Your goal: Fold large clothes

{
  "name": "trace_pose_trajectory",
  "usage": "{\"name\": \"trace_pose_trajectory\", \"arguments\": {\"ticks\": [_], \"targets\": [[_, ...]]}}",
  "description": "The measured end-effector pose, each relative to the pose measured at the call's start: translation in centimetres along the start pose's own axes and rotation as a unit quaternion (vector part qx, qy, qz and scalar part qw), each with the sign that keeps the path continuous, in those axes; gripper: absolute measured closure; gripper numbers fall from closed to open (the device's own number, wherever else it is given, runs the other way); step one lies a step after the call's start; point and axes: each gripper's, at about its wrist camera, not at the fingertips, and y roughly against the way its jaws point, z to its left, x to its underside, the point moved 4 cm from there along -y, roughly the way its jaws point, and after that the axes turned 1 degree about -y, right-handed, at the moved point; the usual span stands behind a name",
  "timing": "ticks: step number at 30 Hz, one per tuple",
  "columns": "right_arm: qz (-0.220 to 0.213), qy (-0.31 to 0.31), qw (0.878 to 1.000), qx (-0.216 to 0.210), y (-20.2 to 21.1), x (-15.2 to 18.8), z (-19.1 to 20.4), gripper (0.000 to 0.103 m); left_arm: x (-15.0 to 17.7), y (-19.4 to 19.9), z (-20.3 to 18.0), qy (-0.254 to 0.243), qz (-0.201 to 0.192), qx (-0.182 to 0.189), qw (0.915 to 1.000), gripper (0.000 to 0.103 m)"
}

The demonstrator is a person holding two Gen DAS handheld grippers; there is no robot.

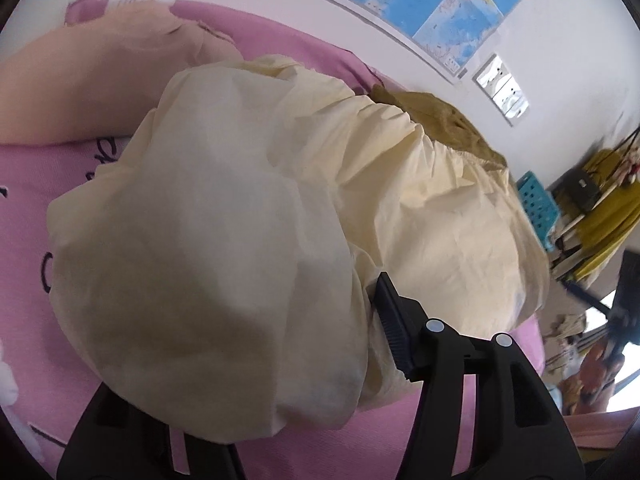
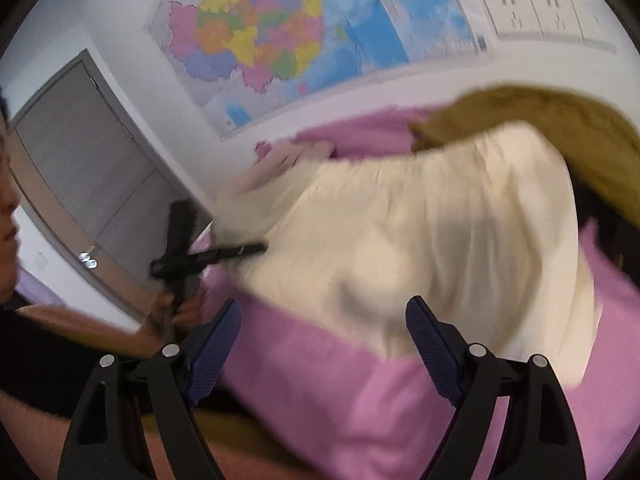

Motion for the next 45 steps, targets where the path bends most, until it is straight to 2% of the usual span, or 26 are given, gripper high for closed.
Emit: {"name": "trace_pose_trajectory", "arguments": {"ticks": [3,7,13,15,17,18,20,23,26,31,33,36,37,39,40,42,45], "targets": [[-0.021,-0.009,0.997,0.073,-2.9,-2.1,-2.0,0.02,-0.3,0.0,-0.7,-0.014,-0.003,-0.022,0.9997,0.048],[-0.017,-0.024,0.989,0.145,-6.6,-3.3,-5.1,0.021,-0.5,0.2,-1.3,-0.028,-0.005,-0.042,0.9987,0.049],[-0.006,0.003,0.982,0.191,-9.8,-3.9,-5.7,0.021,-0.7,0.1,-1.6,-0.034,-0.004,-0.048,0.9982,0.049],[0.001,0.018,0.979,0.202,-10.7,-3.8,-5.5,0.026,-0.7,0.1,-1.8,-0.039,-0.004,-0.051,0.9979,0.048],[0.013,0.035,0.974,0.224,-11.4,-3.8,-5.7,0.047,-0.7,0.0,-1.8,-0.042,-0.004,-0.052,0.9978,0.047],[0.015,0.037,0.972,0.231,-11.6,-3.7,-5.8,0.052,-0.7,0.0,-1.8,-0.04,-0.004,-0.05,0.9979,0.047],[0.022,0.04,0.971,0.237,-12.1,-3.8,-6.1,0.076,-0.7,0.0,-1.6,-0.038,-0.001,-0.047,0.9982,0.044],[0.025,0.053,0.968,0.243,-12.3,-4.0,-6.2,0.097,-0.6,0.4,-1.5,-0.042,-0.003,-0.044,0.9981,0.043],[0.007,0.061,0.968,0.243,-11.4,-4.8,-5.6,0.101,-0.5,1.3,-1.5,-0.055,-0.008,-0.045,0.9975,0.043],[-0.041,0.062,0.971,0.228,-9.0,-7.0,-4.5,0.101,-0.4,4.5,-1.5,-0.086,-0.03,-0.032,0.9953,0.043],[-0.056,0.064,0.97,0.228,-8.7,-8.0,-4.4,0.101,-0.6,6.4,-1.3,-0.095,-0.052,-0.031,0.9936,0.043],[-0.07,0.064,0.97,0.223,-9.0,-9.5,-4.3,0.102,-1.3,9.4,-1.4,-0.108,-0.102,-0.052,0.9875,0.042],[-0.071,0.064,0.972,0.216,-9.2,-10.0,-4.3,0.102,-1.5,10.2,-1.5,-0.112,-0.116,-0.057,0.9853,0.04],[-0.075,0.065,0.973,0.206,-10.1,-11.2,-4.2,0.102,-2.3,11.7,-1.9,-0.124,-0.149,-0.071,0.9784,0.029],[-0.074,0.074,0.972,0.211,-10.8,-11.6,-4.1,0.102,-2.9,12.1,-2.3,-0.134,-0.16,-0.074,0.9753,0.029],[-0.061,0.077,0.971,0.22,-12.8,-11.8,-4.5,0.102,-4.0,11.8,-3.2,-0.146,-0.163,-0.083,0.9722,0.029],[-0.017,0.084,0.967,0.241,-16.1,-10.7,-5.9,0.101,-5.5,8.6,-4.5,-0.166,-0.137,-0.087,0.9727,0.028]]}}
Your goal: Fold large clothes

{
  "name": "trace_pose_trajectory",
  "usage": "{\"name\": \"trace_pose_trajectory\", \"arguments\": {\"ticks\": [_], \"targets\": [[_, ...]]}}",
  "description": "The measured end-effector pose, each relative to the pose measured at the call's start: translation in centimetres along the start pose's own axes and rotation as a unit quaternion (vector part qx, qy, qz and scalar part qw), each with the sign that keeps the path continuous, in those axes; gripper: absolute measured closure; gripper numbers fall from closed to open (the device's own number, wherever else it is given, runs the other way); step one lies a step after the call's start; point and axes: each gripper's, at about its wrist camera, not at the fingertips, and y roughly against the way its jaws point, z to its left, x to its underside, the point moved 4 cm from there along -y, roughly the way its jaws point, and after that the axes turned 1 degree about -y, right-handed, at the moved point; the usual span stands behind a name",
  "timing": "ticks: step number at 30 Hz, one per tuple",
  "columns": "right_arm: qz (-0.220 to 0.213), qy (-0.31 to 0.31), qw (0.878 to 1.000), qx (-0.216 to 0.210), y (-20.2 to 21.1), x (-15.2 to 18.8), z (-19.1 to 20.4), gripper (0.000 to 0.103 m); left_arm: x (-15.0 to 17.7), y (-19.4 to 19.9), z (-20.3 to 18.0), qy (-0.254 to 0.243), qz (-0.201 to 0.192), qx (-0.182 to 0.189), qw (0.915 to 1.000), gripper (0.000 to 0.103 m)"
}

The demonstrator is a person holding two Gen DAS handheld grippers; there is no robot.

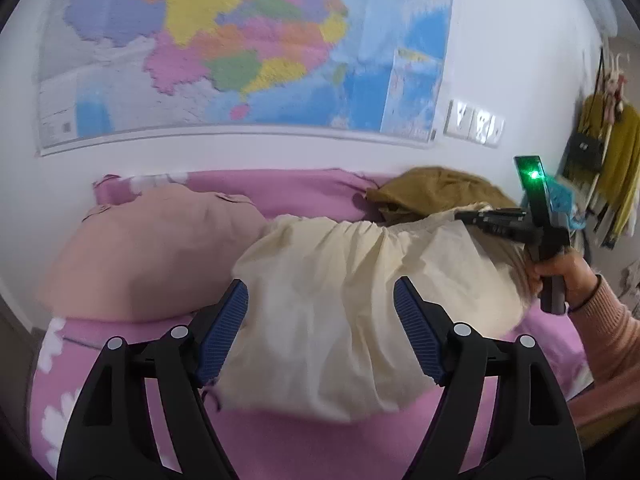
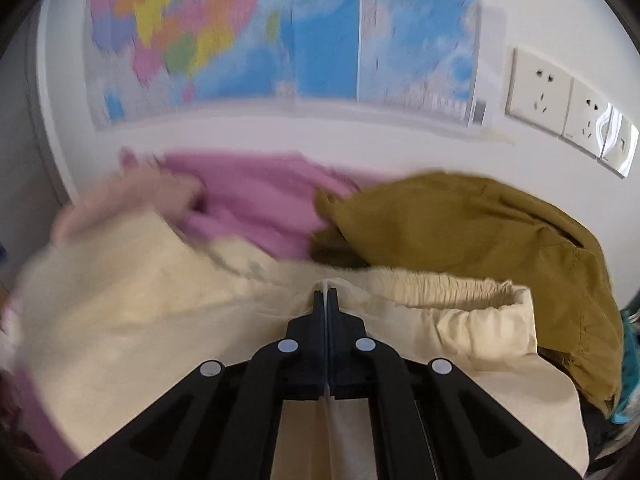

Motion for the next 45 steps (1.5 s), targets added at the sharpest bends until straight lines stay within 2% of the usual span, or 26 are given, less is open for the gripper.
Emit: {"name": "trace_pose_trajectory", "arguments": {"ticks": [2,4,6,7,8,9,10,12,14,18,19,21,22,23,24,25,26,28,30,33,36,38,41,42,43,45], "targets": [[0.051,-0.019,0.998,-0.018,-2.2,1.6,-0.5,0.101,-0.2,-2.8,-0.7,-0.011,0.035,-0.005,0.9993,0.029],[0.067,-0.023,0.997,-0.026,-2.5,2.7,-0.8,0.099,-0.1,-6.0,-1.6,-0.041,0.075,-0.032,0.9959,0.031],[0.065,-0.022,0.997,-0.027,-1.5,3.1,-1.0,0.095,0.2,-8.1,-1.9,-0.053,0.112,-0.038,0.9916,0.034],[0.06,-0.024,0.997,-0.034,-0.9,3.1,-1.0,0.088,0.2,-8.9,-1.8,-0.053,0.127,-0.037,0.9898,0.034],[0.052,-0.035,0.997,-0.05,0.2,3.1,-1.3,0.073,0.2,-9.8,-1.9,-0.054,0.144,-0.033,0.9875,0.034],[0.046,-0.046,0.996,-0.058,0.8,3.0,-1.7,0.065,0.3,-10.2,-2.0,-0.056,0.153,-0.024,0.9863,0.034],[0.039,-0.057,0.995,-0.066,1.4,3.0,-2.1,0.051,0.3,-10.6,-2.0,-0.056,0.159,-0.02,0.9854,0.034],[0.031,-0.061,0.995,-0.068,2.3,2.6,-2.5,0.048,0.2,-10.9,-2.2,-0.059,0.163,-0.01,0.9848,0.034],[0.029,-0.051,0.998,-0.031,2.1,2.5,-2.8,0.039,-0.3,-10.6,-2.5,-0.059,0.157,0.004,0.9858,0.032],[0.057,-0.057,0.997,-0.018,-0.3,3.4,-3.4,0.039,-1.6,-10.1,-3.6,-0.049,0.144,0.065,0.9862,0.026],[0.062,-0.054,0.997,-0.011,-0.8,3.6,-3.4,0.043,-1.6,-10.1,-4.0,-0.056,0.147,0.071,0.985,0.026],[0.073,-0.045,0.996,-0.015,-1.9,4.2,-3.1,0.055,-1.5,-10.8,-4.7,-0.074,0.152,0.058,0.9838,0.029],[0.073,-0.04,0.996,-0.014,-2.2,4.4,-2.9,0.065,-1.3,-11.5,-5.0,-0.085,0.165,0.056,0.981,0.031],[0.067,-0.027,0.997,-0.009,-2.2,4.5,-2.6,0.077,-0.8,-12.4,-5.3,-0.092,0.185,0.056,0.9767,0.042],[0.063,-0.018,0.998,-0.004,-2.1,4.6,-2.3,0.082,-0.2,-13.4,-5.3,-0.092,0.205,0.055,0.973,0.049],[0.058,-0.013,0.998,0.003,-2.1,4.5,-2.1,0.092,0.1,-14.2,-5.4,-0.091,0.218,0.052,0.9705,0.047],[0.05,-0.008,0.999,0.011,-1.9,4.4,-2.0,0.096,0.3,-15.0,-5.2,-0.087,0.228,0.049,0.9684,0.047],[0.029,0.0,0.999,0.022,-1.5,3.6,-1.6,0.098,0.3,-15.7,-4.7,-0.069,0.232,0.054,0.9687,0.055],[0.009,0.002,1.0,0.022,-1.1,2.7,-1.3,0.098,-0.2,-15.5,-4.5,-0.052,0.228,0.072,0.9696,0.083],[-0.022,0.016,0.999,0.028,-0.8,1.0,-0.5,0.099,-1.3,-15.2,-3.9,-0.028,0.206,0.068,0.9759,0.098],[-0.042,0.023,0.998,0.036,-1.3,-0.7,0.0,0.099,-2.6,-14.8,-3.2,-0.014,0.17,0.04,0.9845,0.098],[-0.022,0.019,0.999,0.03,-3.0,-0.8,0.0,0.099,-3.1,-14.7,-2.4,-0.002,0.153,0.028,0.9878,0.098],[0.031,0.028,0.999,0.035,-6.2,0.5,-0.3,0.095,-2.1,-15.7,-1.8,0.006,0.172,0.021,0.9848,0.09],[0.055,0.03,0.997,0.038,-7.4,1.4,-0.6,0.09,-1.6,-16.2,-1.7,0.003,0.18,0.014,0.9836,0.087],[0.072,0.023,0.997,0.035,-8.1,2.1,-1.0,0.081,-0.9,-16.7,-1.5,0.004,0.188,0.01,0.982,0.085],[0.073,-0.004,0.997,0.013,-7.6,3.0,-1.8,0.077,-0.4,-17.2,-1.3,0.009,0.192,0.016,0.9812,0.084]]}}
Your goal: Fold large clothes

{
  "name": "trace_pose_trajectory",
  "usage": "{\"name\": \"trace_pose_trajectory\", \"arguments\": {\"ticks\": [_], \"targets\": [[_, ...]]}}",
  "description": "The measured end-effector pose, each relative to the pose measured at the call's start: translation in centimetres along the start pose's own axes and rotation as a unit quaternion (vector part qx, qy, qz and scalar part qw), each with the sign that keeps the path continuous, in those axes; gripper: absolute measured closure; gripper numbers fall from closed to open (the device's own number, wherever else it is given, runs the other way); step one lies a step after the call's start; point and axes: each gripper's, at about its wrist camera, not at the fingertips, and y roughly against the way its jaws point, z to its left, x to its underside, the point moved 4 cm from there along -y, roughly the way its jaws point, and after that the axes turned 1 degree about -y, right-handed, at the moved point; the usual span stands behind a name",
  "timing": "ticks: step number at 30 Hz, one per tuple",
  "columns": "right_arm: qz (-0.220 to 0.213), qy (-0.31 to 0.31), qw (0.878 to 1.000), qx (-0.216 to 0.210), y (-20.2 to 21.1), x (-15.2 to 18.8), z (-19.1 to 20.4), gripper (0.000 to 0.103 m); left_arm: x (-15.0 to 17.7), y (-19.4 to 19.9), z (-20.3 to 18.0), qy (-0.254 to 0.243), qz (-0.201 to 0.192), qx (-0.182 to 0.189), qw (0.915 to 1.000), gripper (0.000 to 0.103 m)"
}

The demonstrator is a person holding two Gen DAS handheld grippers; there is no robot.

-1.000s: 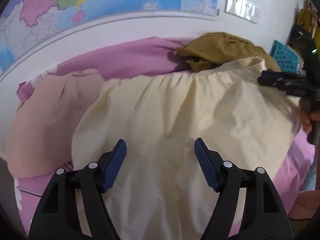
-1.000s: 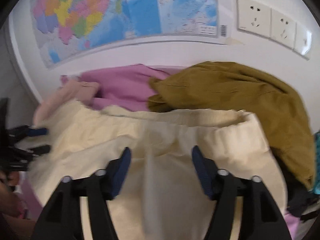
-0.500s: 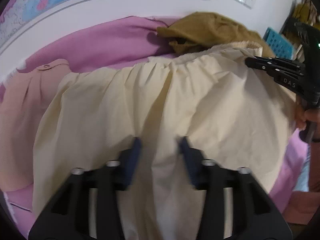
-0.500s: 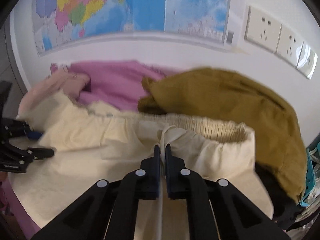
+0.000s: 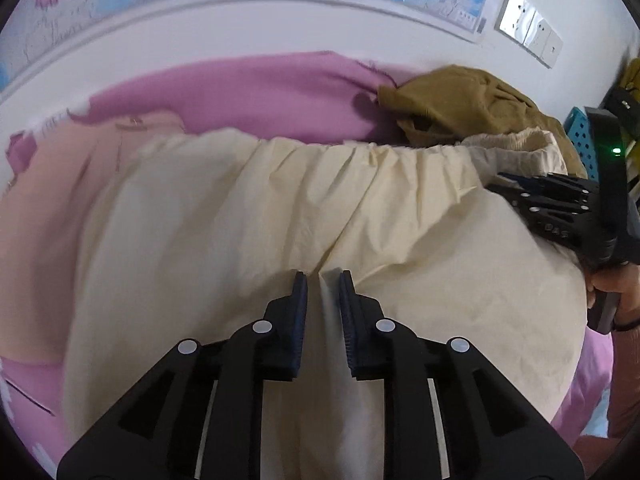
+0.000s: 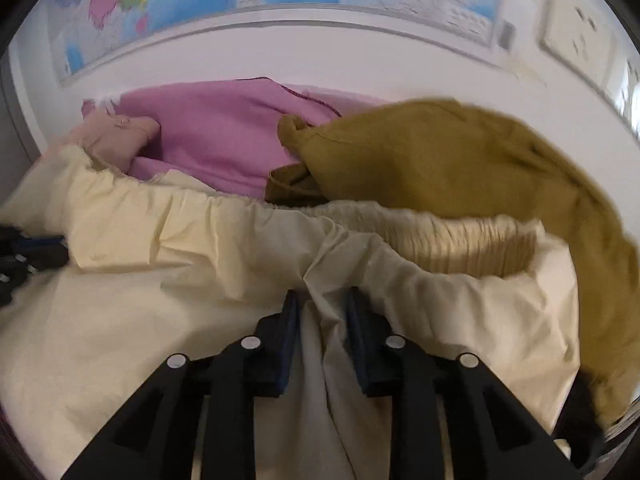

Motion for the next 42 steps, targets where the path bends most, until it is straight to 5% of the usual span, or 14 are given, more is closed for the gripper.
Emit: {"name": "trace_pose_trajectory", "arguments": {"ticks": [7,11,15,21,25,33,42], "targets": [[-0.069,-0.04,0.997,-0.016,6.7,0.6,-3.0,0.068,-0.2,-0.2,0.5,0.006,-0.011,0.003,0.9999,0.079],[-0.031,-0.074,0.997,0.0,5.1,2.1,-5.8,0.069,-0.4,-0.8,1.1,0.019,-0.009,0.013,0.9997,0.077],[-0.015,-0.13,0.991,-0.037,3.4,3.6,-7.9,0.069,-0.2,-1.0,1.2,0.025,-0.008,0.016,0.9995,0.077],[-0.05,-0.123,0.99,-0.047,7.2,4.3,-6.8,0.068,0.0,1.3,1.4,0.02,-0.033,-0.012,0.9992,0.065],[-0.077,-0.098,0.99,-0.07,9.9,4.6,-5.2,0.058,1.2,4.9,2.3,0.024,-0.067,0.002,0.9975,0.061],[-0.032,-0.106,0.99,-0.084,6.6,7.2,-5.3,0.059,3.7,4.4,6.1,0.062,-0.055,0.009,0.9965,0.065],[-0.047,-0.114,0.989,-0.077,8.5,6.8,-5.2,0.058,3.8,5.1,6.5,0.066,-0.071,-0.003,0.9952,0.062]]}}
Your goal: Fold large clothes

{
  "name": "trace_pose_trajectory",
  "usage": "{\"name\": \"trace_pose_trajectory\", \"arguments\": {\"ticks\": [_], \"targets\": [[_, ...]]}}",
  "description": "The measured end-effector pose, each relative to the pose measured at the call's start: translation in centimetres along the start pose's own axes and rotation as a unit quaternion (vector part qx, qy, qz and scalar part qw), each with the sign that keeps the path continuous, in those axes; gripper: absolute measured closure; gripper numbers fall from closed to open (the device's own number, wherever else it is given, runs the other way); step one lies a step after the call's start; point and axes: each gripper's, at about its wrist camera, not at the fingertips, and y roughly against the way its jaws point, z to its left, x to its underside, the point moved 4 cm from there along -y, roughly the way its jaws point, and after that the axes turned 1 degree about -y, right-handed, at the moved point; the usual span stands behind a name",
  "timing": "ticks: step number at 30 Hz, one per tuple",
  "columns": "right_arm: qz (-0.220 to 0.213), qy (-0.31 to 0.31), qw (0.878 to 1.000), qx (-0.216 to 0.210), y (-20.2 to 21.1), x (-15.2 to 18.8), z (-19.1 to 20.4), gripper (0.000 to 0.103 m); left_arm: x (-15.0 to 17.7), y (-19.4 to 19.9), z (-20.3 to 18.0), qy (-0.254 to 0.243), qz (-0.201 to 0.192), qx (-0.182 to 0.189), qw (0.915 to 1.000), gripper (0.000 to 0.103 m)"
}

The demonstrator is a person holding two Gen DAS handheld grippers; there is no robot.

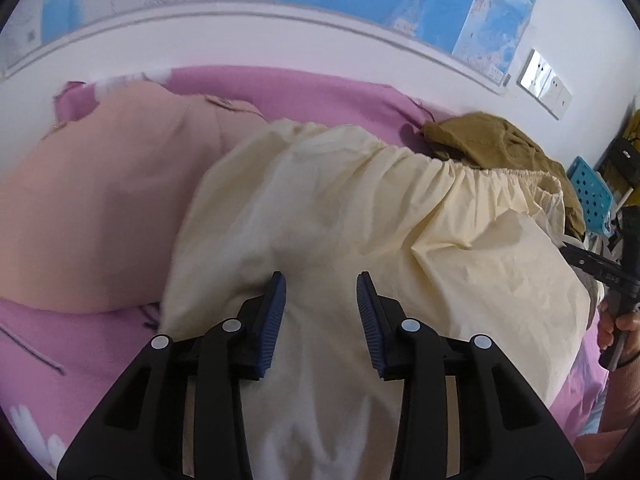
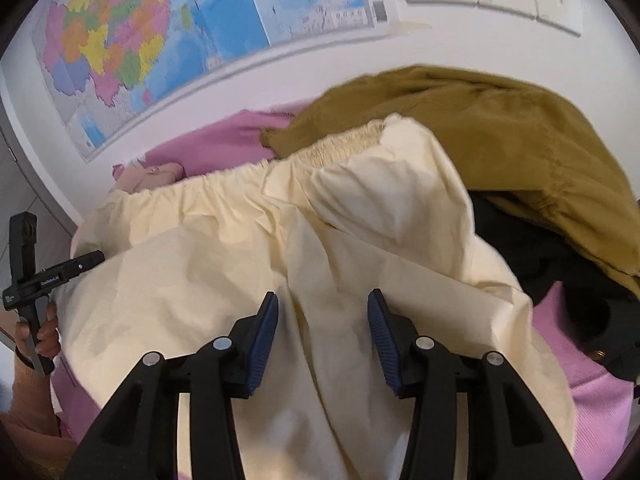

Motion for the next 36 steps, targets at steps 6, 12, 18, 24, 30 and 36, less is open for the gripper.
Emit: {"name": "trace_pose_trajectory", "arguments": {"ticks": [6,12,18,24,30,36], "targets": [[-0.026,0.003,1.0,-0.016,3.1,0.9,0.1,0.051,1.0,3.6,2.2,0.021,-0.025,0.015,0.9993,0.058],[0.009,-0.029,1.0,-0.009,0.1,2.0,-1.8,0.05,2.1,1.0,3.5,0.037,0.007,0.001,0.9993,0.065],[0.01,-0.041,0.999,-0.006,-0.5,2.2,-2.0,0.049,2.0,1.3,3.0,0.031,0.001,-0.014,0.9994,0.063],[-0.004,-0.051,0.998,-0.023,2.3,2.5,-1.8,0.049,3.5,5.5,3.0,0.042,-0.037,0.002,0.9984,0.053],[-0.021,-0.055,0.998,-0.03,5.1,3.8,-1.8,0.045,6.7,9.6,3.3,0.067,-0.062,0.029,0.9954,0.051],[-0.022,-0.067,0.996,-0.058,6.8,5.6,-1.4,0.045,8.8,10.5,2.5,0.065,-0.05,0.029,0.9962,0.049]]}}
